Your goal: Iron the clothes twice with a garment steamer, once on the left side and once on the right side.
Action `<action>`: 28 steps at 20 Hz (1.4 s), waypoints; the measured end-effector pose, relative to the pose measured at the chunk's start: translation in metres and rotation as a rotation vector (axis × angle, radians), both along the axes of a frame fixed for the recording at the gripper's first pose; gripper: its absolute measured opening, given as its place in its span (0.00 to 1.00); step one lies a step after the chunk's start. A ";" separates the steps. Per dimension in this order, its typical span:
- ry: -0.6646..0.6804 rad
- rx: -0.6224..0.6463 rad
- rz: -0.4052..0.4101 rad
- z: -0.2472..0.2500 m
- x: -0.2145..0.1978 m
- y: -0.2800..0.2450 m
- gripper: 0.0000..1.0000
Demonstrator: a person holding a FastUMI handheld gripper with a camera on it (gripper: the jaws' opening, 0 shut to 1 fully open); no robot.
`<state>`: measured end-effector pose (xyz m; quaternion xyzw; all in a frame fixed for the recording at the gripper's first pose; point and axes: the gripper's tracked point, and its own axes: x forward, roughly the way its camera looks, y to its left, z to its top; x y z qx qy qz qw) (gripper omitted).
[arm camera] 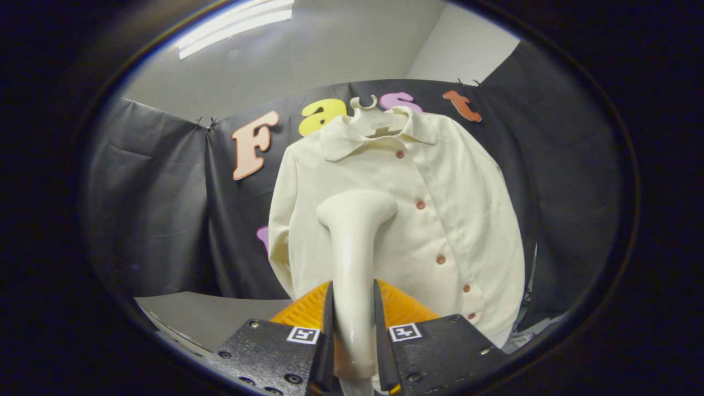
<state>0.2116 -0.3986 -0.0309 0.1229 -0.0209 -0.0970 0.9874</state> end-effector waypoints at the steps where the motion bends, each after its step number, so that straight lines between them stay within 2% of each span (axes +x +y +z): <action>1: 0.008 0.005 0.005 -0.008 -0.004 -0.001 0.31; 13: 0.077 0.062 0.063 -0.112 -0.032 0.006 0.32; 28: 0.192 0.195 0.122 -0.229 -0.082 0.018 0.32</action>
